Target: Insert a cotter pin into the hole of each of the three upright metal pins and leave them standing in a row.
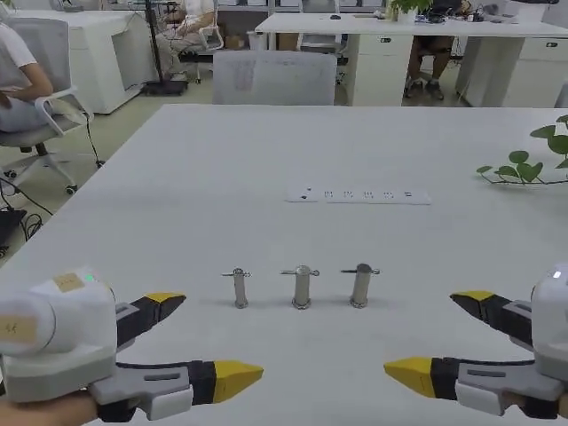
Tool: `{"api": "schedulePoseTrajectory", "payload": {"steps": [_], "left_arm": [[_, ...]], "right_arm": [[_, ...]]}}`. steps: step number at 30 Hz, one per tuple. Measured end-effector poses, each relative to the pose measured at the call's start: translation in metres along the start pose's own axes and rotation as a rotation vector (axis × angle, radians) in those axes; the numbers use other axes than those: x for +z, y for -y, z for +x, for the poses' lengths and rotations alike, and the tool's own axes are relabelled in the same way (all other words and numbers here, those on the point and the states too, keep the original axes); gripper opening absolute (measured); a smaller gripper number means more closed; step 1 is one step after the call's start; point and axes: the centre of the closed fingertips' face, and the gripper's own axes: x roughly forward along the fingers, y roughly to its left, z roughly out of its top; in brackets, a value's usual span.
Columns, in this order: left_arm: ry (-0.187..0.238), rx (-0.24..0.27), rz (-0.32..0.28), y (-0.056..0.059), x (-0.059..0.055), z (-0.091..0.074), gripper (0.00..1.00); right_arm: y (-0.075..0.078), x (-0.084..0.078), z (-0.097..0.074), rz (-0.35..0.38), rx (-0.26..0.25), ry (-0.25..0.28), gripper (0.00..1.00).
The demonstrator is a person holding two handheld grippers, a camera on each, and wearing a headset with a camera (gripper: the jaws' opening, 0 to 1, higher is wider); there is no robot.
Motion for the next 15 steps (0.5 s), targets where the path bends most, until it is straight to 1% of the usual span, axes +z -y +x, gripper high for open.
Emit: {"api": "schedulePoseTrajectory", "payload": {"steps": [5, 15], "left_arm": [[-0.001, -0.005, 0.002, 0.0007, -0.0003, 0.0017, 0.91], [-0.006, -0.009, 0.000, 0.0015, -0.0021, 0.0034, 0.90]], "right_arm": [[0.0026, 0.0001, -0.0011, 0.002, -0.007, 0.003, 0.87], [0.0006, -0.0015, -0.0001, 0.002, -0.001, -0.004, 0.87]]}}
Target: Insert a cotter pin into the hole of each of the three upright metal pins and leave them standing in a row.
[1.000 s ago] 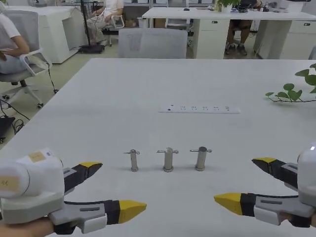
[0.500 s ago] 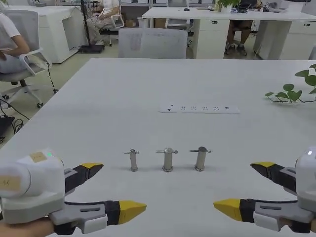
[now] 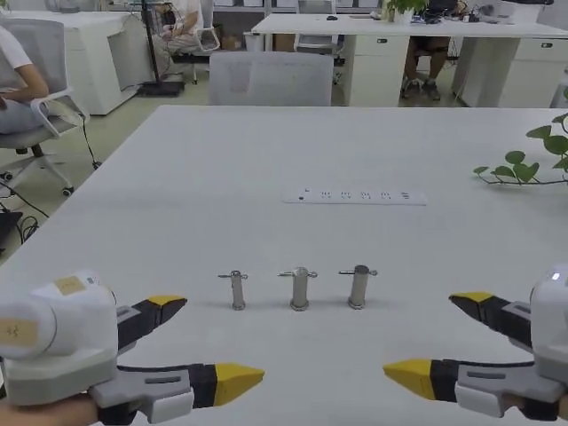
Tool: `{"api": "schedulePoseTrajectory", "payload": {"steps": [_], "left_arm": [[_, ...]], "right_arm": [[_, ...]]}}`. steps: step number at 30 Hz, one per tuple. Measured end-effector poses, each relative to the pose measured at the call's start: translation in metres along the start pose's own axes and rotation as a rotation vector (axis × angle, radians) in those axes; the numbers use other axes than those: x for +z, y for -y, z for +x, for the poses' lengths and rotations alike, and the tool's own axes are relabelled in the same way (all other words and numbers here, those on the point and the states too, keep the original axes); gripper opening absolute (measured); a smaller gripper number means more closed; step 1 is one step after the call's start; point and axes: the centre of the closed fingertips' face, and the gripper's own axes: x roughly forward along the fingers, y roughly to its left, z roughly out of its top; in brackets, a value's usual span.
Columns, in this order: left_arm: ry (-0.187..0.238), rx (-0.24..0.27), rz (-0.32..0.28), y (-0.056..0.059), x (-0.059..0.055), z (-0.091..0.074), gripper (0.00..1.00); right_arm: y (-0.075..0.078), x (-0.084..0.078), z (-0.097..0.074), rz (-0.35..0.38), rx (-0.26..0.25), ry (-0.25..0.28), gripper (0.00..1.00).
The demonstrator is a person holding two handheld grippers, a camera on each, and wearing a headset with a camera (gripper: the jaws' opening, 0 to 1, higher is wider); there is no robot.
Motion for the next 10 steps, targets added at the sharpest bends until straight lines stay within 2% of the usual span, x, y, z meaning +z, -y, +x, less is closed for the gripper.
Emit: {"api": "schedulePoseTrajectory", "payload": {"steps": [10], "left_arm": [[-0.002, 0.001, 0.000, 0.0024, 0.0000, -0.0010, 0.89]], "right_arm": [[-0.0029, -0.0017, 0.0009, -0.003, 0.010, -0.009, 0.86]]}}
